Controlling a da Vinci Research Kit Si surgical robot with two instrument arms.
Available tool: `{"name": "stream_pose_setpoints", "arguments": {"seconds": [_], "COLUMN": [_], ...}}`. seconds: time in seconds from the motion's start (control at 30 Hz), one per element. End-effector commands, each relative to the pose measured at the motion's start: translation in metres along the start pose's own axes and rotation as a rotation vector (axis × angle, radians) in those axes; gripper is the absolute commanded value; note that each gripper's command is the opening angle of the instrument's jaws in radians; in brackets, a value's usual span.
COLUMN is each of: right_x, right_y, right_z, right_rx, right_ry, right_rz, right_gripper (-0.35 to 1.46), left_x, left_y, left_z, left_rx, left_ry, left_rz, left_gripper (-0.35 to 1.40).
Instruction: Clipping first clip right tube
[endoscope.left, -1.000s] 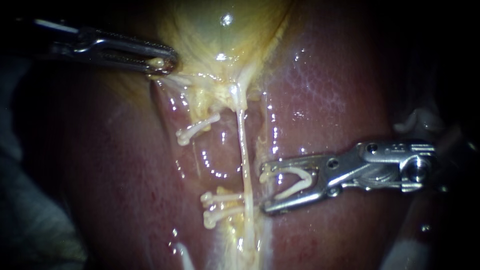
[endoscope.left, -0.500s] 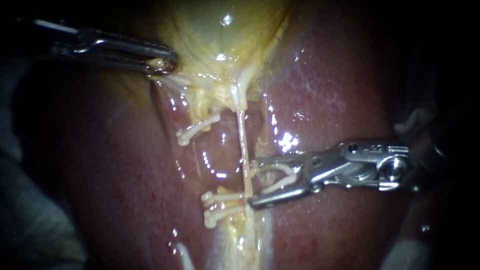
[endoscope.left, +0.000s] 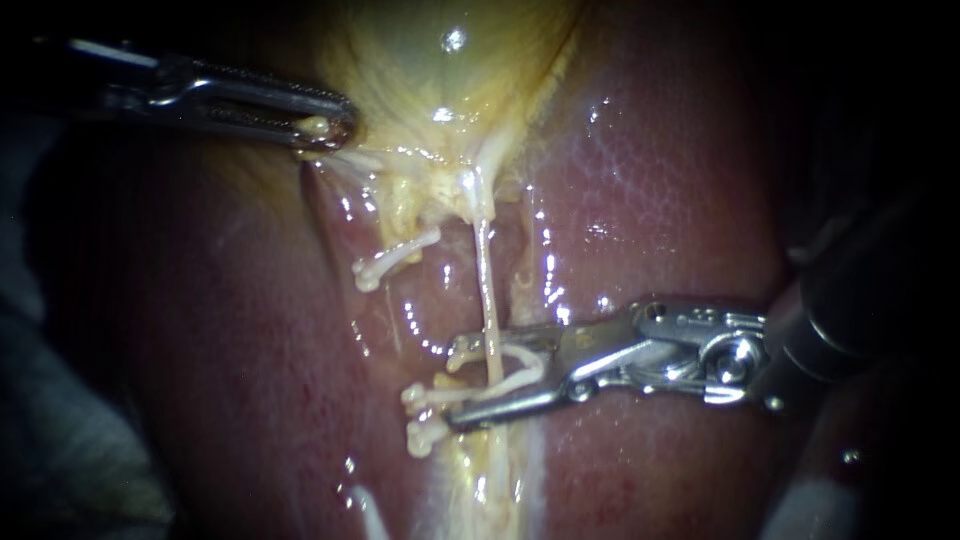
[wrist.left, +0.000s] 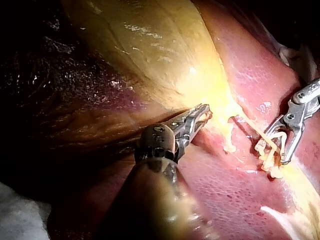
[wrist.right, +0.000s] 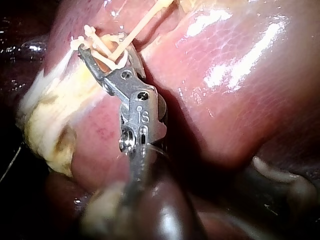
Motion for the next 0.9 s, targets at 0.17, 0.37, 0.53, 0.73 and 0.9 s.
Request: {"name": "stream_pose_setpoints", "arguments": {"seconds": [0.17,0.37,0.53,0.73,0.9], "right_x": [0.0012,0.0018,0.0018,0.0019,0.0021], "right_y": [-0.0016,-0.0028,-0.0031,-0.003,-0.003], "right_z": [-0.0003,-0.0002,-0.0005,-0.0006,-0.0007], "right_rx": [0.045,0.087,0.134,0.16,0.146], "right_ry": [0.03,0.038,0.024,0.004,0.013], "right_rz": [0.03,0.062,0.093,0.13,0.138], "right_gripper": [0.5,0.49,0.42,0.21,0.04], "left_x": [0.0,0.0,0.0,0.0,0.0], "left_y": [0.0,0.0,0.0,0.0,0.0], "left_z": [0.0,0.0,0.0,0.0,0.0], "left_rx": [0.0,0.0,0.0,0.0,0.0], "left_ry": [0.0,0.0,0.0,0.0,0.0], "left_rz": [0.0,0.0,0.0,0.0,0.0], "left_gripper": [-0.35,-0.35,-0.35,-0.35,-0.35]}}
